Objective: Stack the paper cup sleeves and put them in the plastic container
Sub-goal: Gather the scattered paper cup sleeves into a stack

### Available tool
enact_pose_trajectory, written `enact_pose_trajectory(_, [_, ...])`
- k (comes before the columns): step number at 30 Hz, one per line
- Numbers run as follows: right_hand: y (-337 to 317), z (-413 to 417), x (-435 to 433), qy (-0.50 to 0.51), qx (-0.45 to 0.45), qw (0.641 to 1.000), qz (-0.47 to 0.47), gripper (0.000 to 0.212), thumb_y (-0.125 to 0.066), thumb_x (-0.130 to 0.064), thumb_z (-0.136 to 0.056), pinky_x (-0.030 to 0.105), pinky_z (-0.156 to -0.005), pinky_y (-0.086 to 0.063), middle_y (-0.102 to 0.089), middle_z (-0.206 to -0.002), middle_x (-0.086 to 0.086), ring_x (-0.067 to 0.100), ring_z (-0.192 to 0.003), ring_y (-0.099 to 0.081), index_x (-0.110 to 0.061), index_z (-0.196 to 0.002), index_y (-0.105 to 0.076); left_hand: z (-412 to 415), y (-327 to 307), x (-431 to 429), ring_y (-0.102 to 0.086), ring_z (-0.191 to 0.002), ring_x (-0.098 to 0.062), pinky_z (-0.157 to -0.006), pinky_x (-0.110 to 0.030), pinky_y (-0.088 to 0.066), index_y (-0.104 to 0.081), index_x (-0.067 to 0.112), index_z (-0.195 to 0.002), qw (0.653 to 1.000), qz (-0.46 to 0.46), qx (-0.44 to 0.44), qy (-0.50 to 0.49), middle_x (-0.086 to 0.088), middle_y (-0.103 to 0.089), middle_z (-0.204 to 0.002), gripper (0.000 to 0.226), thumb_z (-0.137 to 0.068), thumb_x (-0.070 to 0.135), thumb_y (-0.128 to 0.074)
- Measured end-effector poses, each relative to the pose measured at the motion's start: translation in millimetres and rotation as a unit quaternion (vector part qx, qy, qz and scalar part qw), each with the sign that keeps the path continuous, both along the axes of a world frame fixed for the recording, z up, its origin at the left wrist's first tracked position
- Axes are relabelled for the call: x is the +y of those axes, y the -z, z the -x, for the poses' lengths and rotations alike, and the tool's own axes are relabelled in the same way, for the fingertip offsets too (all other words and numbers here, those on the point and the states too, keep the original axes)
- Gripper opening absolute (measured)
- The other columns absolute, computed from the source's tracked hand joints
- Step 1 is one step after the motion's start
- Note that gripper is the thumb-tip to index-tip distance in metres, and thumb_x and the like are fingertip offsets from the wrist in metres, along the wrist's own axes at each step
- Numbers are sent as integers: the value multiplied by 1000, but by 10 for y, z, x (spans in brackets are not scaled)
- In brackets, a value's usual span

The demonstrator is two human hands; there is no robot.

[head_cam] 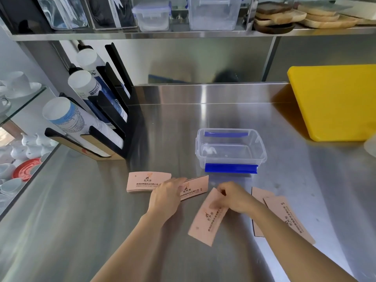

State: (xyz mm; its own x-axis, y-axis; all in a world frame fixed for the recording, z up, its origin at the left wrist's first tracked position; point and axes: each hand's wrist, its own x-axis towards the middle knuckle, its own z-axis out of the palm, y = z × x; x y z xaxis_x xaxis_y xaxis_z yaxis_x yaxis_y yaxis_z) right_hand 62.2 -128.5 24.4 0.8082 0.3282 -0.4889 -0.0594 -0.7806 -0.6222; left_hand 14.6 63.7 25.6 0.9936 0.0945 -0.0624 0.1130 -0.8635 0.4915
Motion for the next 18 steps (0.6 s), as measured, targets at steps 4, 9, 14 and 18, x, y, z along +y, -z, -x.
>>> enact_pose_trajectory(4, [-53, 0, 15, 107, -48, 985, -125, 17, -74, -15, -76, 38, -70, -61, -71, -88, 6, 24, -76, -70, -9, -73, -58, -23, 0, 21, -58, -102, -27, -84, -41, -49, -58, 29, -116, 1000, 26, 10, -5, -1, -67, -107, 32, -92, 16, -43])
enact_pose_trajectory(9, [111, 83, 168, 148, -102, 978, -105, 20, -73, -16, -75, 46, -68, -59, -66, -73, 10, 32, -62, -68, -19, -79, -53, -3, 15, 40, -57, -108, -29, -94, -38, -43, -56, 25, -123, 998, 50, 3, 25, -4, -66, -115, 35, -94, 15, -40])
enact_pose_trajectory(14, [176, 129, 269, 75, -192, 974, -89, 48, -72, -18, -77, 33, -82, -50, -51, -94, -3, 17, -82, -52, -21, -122, -57, 27, 31, 14, -56, -113, -25, -96, -36, -43, -54, 21, -126, 996, 61, 14, 60, -3, -64, -121, 38, -88, 20, -54])
enact_pose_trajectory(18, [144, 113, 186, 65, -249, 963, -84, 16, -67, -9, -79, 28, -75, -45, -55, -91, -2, 18, -79, -52, -8, -94, -63, -5, 68, -37, -60, -105, -25, -92, -35, -45, -60, 20, -118, 993, 39, -44, 98, -2, -69, -113, 32, -87, 20, -52])
